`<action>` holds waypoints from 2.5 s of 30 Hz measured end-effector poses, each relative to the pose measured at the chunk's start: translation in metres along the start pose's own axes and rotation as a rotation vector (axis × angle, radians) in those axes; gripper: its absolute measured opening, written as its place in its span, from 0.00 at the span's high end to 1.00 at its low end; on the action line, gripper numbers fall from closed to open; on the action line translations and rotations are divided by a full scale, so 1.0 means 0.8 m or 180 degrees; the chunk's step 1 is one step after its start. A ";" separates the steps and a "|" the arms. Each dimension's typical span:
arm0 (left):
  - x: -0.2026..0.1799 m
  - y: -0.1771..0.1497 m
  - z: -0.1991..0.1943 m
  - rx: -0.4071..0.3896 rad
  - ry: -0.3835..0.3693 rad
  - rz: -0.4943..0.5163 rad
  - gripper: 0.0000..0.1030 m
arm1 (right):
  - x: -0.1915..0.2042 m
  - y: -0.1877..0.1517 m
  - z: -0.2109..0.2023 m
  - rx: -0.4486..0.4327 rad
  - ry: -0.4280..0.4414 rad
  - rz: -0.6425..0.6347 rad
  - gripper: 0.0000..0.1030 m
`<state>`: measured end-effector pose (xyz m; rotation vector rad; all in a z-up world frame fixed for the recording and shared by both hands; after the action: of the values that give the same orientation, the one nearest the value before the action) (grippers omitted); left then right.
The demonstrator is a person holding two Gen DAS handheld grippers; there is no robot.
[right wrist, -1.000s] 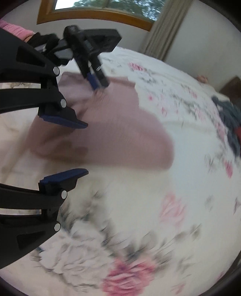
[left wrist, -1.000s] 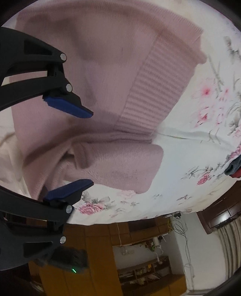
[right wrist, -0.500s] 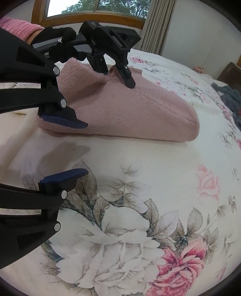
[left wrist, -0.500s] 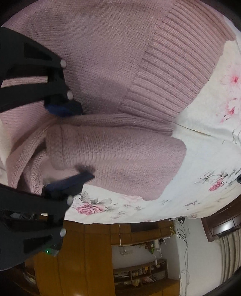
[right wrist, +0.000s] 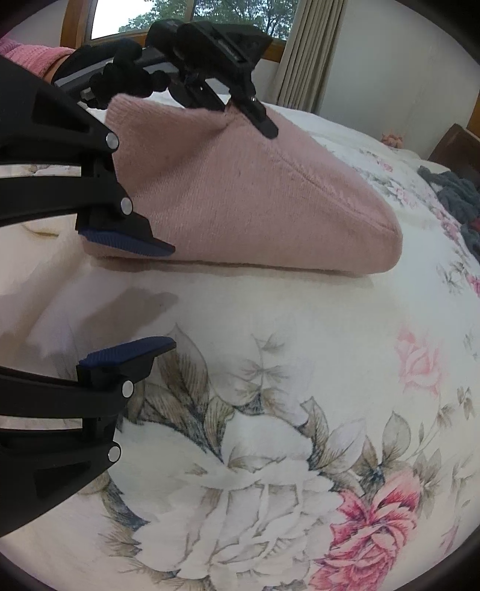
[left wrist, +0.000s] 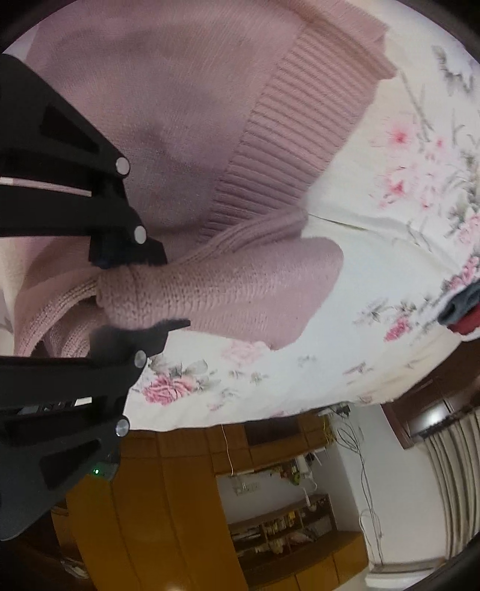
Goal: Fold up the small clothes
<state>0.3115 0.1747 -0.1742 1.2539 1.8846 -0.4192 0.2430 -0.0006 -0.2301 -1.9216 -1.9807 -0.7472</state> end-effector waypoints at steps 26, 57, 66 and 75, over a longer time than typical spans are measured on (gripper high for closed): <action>0.212 0.088 -0.151 -0.0249 0.0109 -0.0434 0.82 | 0.151 -0.021 0.083 0.0295 0.0359 -0.0661 0.51; 0.239 -0.043 -0.158 0.0082 0.1089 0.0298 0.78 | 0.174 -0.053 0.124 0.0673 0.0401 -0.0607 0.79; 0.254 -0.048 -0.156 0.0104 0.1038 0.0199 0.68 | 0.163 -0.061 0.150 0.0782 0.0326 -0.0540 0.78; 0.218 0.000 -0.207 -0.0263 0.0872 0.0291 0.30 | 0.173 -0.032 0.111 0.0537 0.0410 -0.0669 0.55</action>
<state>0.2079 0.3891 -0.2074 1.3913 2.0383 -0.1235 0.2208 0.1646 -0.2334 -1.5493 -2.1125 -0.7101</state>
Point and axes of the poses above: each gripper's, at about its wrist camera, not at the fingertips, and z roughly the way its jaws point, x to its left, y to its top, the point moved 10 cm from there along z, roughly the way its jaws point, and after that the axes turned 5 degrees about -z, right-handed, at the moved point
